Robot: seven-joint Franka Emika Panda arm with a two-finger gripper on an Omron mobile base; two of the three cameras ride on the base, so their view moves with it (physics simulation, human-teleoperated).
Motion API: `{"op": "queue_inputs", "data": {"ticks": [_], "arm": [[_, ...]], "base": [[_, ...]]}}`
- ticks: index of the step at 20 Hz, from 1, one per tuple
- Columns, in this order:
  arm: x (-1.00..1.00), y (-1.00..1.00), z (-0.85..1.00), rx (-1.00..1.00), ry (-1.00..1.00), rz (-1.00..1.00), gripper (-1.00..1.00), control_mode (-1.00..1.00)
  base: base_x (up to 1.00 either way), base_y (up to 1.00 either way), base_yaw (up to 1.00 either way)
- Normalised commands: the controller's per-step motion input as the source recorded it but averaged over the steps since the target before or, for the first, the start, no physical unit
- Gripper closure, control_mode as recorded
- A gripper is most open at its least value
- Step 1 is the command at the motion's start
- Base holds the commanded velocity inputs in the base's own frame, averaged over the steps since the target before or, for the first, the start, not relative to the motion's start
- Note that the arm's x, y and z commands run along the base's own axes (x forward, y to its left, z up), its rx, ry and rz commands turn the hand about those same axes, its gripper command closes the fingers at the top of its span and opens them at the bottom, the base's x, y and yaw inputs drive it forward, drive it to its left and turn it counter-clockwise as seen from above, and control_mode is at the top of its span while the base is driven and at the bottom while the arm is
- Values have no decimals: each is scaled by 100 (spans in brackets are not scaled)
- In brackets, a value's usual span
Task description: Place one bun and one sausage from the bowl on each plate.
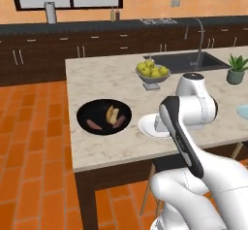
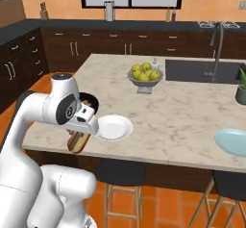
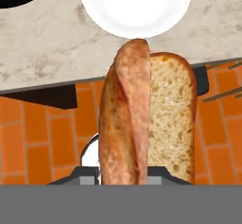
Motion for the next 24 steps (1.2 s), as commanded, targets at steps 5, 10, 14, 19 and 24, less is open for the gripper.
{"op": "queue_inputs", "data": {"ticks": [5,10,14,19,24], "arm": [[0,0,0,0,0,0,100,100],[37,0,-4,0,0,-2,100,-100],[100,0,-27,0,0,-1,100,-100],[100,1,-44,0,0,0,100,-100],[80,0,-56,0,0,0,100,-100]], "base": [[55,8,-14],[45,0,-4],[0,0,0],[0,0,0],[0,0,0]]}}
